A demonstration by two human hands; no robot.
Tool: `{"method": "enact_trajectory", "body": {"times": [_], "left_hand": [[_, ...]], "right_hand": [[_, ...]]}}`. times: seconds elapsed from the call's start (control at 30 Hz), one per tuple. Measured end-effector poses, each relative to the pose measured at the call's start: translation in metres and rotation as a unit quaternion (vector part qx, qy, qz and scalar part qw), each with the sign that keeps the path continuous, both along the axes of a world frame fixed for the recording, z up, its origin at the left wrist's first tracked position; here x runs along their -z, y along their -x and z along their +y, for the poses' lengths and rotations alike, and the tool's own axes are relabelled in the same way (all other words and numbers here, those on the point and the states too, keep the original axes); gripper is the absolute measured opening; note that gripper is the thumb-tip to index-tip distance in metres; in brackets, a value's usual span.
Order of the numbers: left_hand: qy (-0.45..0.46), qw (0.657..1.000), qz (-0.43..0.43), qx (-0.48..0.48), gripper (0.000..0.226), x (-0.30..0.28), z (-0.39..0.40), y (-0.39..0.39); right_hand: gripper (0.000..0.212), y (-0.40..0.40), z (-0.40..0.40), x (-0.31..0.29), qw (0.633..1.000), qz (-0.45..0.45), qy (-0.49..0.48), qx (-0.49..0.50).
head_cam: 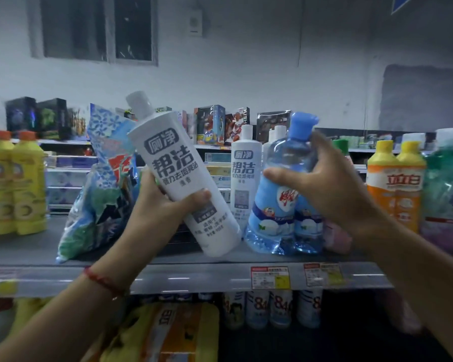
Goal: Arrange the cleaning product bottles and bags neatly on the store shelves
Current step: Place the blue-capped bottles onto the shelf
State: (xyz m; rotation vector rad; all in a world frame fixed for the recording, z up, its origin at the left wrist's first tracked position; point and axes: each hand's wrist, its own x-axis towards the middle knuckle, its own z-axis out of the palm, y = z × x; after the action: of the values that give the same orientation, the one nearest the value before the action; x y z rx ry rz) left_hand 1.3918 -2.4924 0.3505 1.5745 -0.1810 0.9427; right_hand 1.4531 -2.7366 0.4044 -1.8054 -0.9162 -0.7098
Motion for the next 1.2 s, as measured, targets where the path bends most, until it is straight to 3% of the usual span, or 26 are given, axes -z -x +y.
{"method": "enact_trajectory", "body": {"times": [0.17,0.33,0.5,0.7,0.8,0.9,0.97,1.1,1.2], "left_hand": [[-0.024,0.999,0.019,0.025,0.068,-0.012,-0.024,-0.045],[-0.080,0.994,0.061,0.043,0.072,-0.007,-0.040,-0.096],[-0.120,0.990,0.066,0.042,0.080,0.003,-0.039,-0.116],[-0.155,0.984,0.077,0.053,0.083,0.006,-0.040,-0.099],[-0.206,0.975,0.084,-0.015,0.090,0.013,-0.046,-0.075],[-0.229,0.969,0.066,-0.072,0.081,0.039,-0.057,-0.034],[-0.208,0.976,0.071,0.001,0.073,0.064,-0.066,-0.003],[-0.097,0.963,0.162,0.194,0.066,0.120,-0.093,0.043],[-0.032,0.966,0.187,0.174,0.063,0.159,-0.108,0.057]], "right_hand": [[0.052,0.025,-0.045,-0.009,0.998,-0.027,-0.044,0.021],[0.052,0.033,-0.067,0.008,1.000,0.019,-0.025,-0.001],[0.065,0.031,-0.071,0.034,0.998,0.058,-0.005,-0.018],[0.063,0.024,-0.060,0.051,0.996,0.086,0.001,-0.034],[0.064,0.020,-0.053,0.060,0.993,0.106,-0.003,-0.049],[0.081,0.017,-0.043,0.075,0.990,0.131,-0.004,-0.057],[0.083,0.019,-0.035,0.088,0.986,0.150,-0.005,-0.077],[0.057,0.033,-0.015,0.114,0.970,0.204,-0.016,-0.133],[0.061,0.043,0.002,0.143,0.956,0.245,-0.021,-0.158]]}}
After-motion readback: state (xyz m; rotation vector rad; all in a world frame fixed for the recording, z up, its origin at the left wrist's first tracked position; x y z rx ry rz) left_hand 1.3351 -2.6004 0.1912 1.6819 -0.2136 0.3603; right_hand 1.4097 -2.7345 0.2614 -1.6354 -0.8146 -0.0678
